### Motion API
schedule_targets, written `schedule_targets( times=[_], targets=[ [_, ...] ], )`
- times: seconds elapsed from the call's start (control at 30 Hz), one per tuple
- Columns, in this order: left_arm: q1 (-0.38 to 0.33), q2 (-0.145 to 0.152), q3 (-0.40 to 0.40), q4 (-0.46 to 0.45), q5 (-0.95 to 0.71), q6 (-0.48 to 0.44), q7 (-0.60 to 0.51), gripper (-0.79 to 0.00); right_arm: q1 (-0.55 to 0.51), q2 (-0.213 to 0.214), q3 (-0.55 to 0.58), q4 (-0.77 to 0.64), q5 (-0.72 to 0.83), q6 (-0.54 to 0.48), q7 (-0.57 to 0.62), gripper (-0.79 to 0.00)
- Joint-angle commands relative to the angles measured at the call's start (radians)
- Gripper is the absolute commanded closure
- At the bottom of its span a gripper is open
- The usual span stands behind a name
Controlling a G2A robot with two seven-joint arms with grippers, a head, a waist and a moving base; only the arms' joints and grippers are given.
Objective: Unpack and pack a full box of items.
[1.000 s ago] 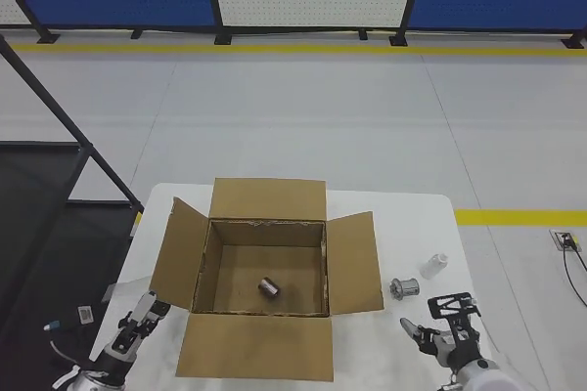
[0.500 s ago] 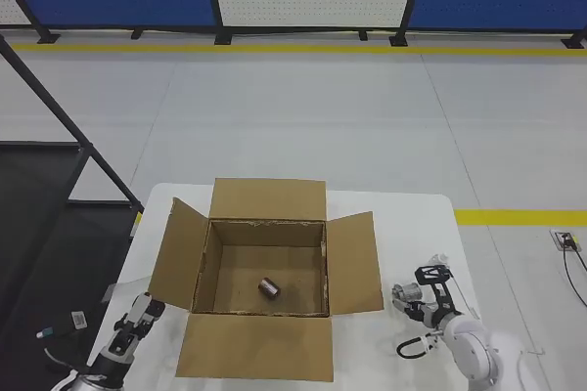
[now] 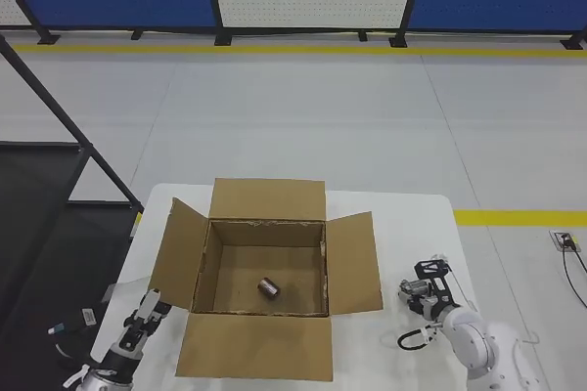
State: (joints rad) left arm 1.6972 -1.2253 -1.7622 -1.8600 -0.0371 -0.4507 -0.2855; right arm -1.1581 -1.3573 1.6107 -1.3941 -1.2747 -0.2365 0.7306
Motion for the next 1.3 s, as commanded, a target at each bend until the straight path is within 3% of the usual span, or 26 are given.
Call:
schedule_targets(
  times=[0.0, 0.23, 0.53, 0.7, 0.83, 0.93, 1.07, 1.27],
  targets=[
    [-0.007, 0.0, 0.004, 0.003, 0.003, 0.005, 0.0, -0.785, -0.005, 0.002, 0.0, -0.007, 0.009, -0.006, -0.014, 0.0],
    [-0.025, 0.001, 0.01, 0.01, 0.006, 0.017, -0.004, -0.785, -0.06, 0.012, 0.013, -0.087, 0.042, -0.048, -0.082, 0.0],
    [-0.038, 0.002, 0.011, 0.017, -0.003, 0.02, -0.016, -0.785, -0.206, 0.022, 0.04, -0.323, 0.105, -0.092, -0.193, 0.0],
    [-0.042, 0.003, 0.007, 0.022, -0.018, 0.015, -0.024, -0.785, -0.285, 0.021, 0.039, -0.506, 0.121, -0.027, -0.23, 0.0],
    [-0.038, 0.005, -0.006, 0.022, -0.037, 0.003, -0.031, -0.785, -0.313, 0.02, 0.018, -0.66, 0.095, 0.072, -0.194, 0.0],
    [-0.03, 0.005, -0.021, 0.025, -0.06, -0.009, -0.028, -0.785, -0.308, 0.017, -0.021, -0.766, 0.055, 0.149, -0.159, 0.0],
    [-0.018, 0.006, -0.052, 0.031, -0.1, -0.025, -0.019, -0.785, -0.271, 0.015, -0.121, -0.857, 0.004, 0.163, -0.11, 0.0],
    [0.007, 0.009, -0.111, 0.045, -0.159, -0.049, -0.021, -0.785, -0.044, 0.002, -0.358, -0.771, -0.051, 0.132, 0.067, 0.0]
  ],
)
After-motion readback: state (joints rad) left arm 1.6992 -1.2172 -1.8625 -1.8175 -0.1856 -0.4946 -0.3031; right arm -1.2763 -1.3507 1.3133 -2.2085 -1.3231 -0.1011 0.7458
